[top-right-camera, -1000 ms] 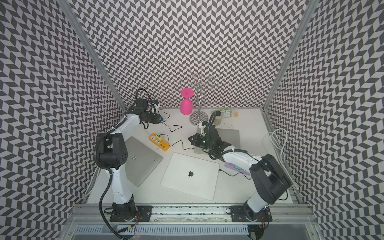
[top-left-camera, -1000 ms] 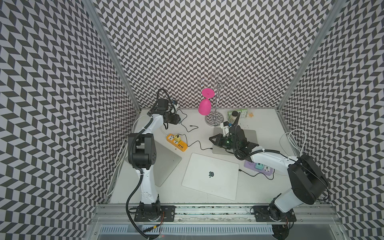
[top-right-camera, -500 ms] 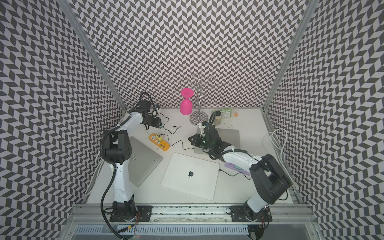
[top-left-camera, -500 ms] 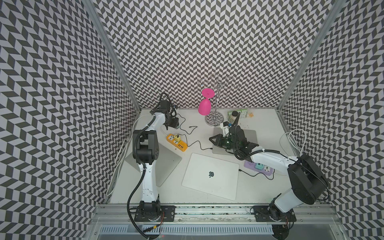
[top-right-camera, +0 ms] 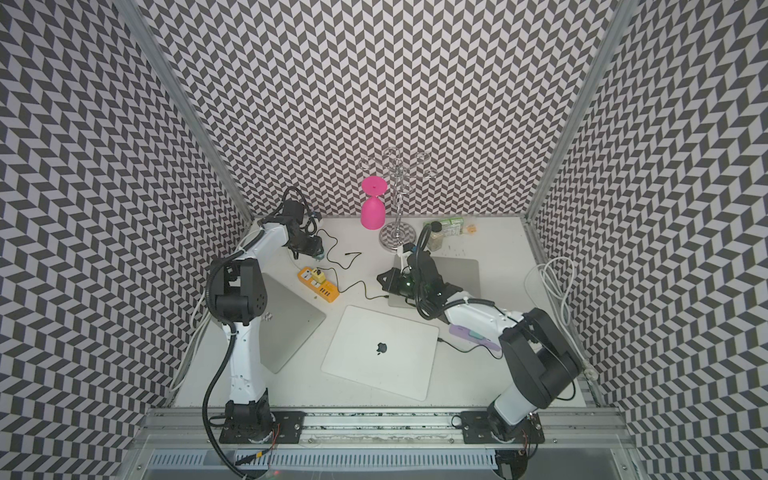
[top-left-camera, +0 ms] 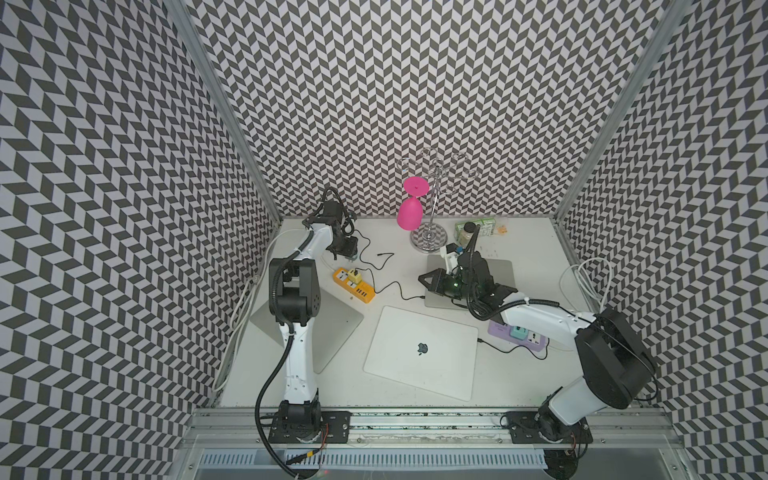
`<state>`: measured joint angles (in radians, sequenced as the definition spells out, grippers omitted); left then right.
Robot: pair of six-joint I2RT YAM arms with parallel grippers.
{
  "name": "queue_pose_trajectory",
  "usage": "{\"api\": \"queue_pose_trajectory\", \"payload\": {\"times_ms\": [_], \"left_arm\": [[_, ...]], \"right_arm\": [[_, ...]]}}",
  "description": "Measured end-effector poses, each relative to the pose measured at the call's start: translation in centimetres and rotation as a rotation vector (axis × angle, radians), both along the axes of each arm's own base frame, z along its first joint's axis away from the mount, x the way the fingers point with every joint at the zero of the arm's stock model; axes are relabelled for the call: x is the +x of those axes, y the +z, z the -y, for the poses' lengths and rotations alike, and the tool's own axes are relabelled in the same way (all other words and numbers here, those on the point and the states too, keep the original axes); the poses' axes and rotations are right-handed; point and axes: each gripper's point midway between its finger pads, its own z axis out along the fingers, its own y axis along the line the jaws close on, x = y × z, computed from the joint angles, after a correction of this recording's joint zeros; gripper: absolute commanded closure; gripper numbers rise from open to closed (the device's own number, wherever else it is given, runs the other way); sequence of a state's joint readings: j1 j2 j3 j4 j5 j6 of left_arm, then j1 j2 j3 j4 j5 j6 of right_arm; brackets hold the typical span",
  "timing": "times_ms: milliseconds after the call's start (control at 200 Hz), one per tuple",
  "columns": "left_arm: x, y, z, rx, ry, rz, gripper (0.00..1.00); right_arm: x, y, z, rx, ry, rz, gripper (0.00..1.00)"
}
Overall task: Unplug the laptop charger
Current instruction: Place the plug at the center of the board.
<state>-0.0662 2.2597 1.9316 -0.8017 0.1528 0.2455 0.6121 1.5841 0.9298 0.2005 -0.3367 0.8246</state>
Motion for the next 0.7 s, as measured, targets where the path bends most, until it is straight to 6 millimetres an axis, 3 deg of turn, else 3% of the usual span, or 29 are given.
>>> {"api": "queue_pose_trajectory", "payload": {"times_ms": [265, 701], "left_arm": [[0.9, -0.2, 0.0, 0.002, 0.000, 0.004, 0.73], [2.1, -0.1, 0.3, -0.002, 0.001, 0.033, 0.71]], "right_arm": [[0.0, -0.1, 0.0, -0.007, 0.003, 0.006, 1.00], [0.0, -0.2, 0.1, -0.012, 0.003, 0.004, 1.00]]}}
